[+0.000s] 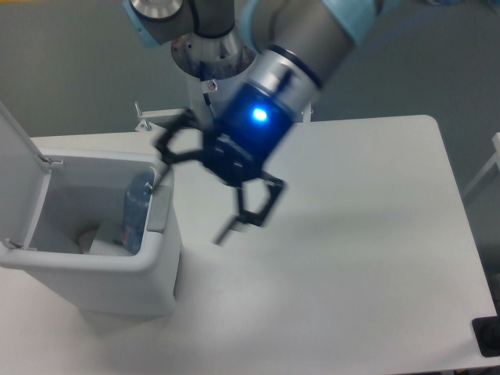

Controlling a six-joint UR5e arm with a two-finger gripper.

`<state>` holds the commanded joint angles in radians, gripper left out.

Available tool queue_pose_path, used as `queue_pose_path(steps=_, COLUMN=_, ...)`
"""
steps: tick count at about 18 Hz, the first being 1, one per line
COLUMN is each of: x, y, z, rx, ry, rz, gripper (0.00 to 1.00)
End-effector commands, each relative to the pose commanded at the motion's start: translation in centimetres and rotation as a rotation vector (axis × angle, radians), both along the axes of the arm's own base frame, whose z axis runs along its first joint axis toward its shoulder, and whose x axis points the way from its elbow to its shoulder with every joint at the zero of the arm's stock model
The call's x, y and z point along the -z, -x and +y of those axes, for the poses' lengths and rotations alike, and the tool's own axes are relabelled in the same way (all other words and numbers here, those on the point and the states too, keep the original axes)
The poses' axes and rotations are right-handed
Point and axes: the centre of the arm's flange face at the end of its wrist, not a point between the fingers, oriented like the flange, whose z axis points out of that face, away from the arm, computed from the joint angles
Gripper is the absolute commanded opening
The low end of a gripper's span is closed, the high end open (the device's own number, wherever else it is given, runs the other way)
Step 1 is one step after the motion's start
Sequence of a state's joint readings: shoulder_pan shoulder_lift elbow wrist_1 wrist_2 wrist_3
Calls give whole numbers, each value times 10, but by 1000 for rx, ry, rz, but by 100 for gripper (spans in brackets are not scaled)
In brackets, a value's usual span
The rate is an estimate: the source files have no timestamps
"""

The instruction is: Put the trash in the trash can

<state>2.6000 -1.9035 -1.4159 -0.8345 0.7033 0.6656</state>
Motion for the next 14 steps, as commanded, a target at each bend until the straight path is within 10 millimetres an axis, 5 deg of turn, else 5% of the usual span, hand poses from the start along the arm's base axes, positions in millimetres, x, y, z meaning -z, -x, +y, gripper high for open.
queue_pose_path(steps=7, x=120, y=53, z=-32, rx=-91, ry=551, rz=301, gripper=100)
queue_pose_path(steps=14, x=152, y=52, z=-39, rx=-44, ry=801, rz=382, gripper=100)
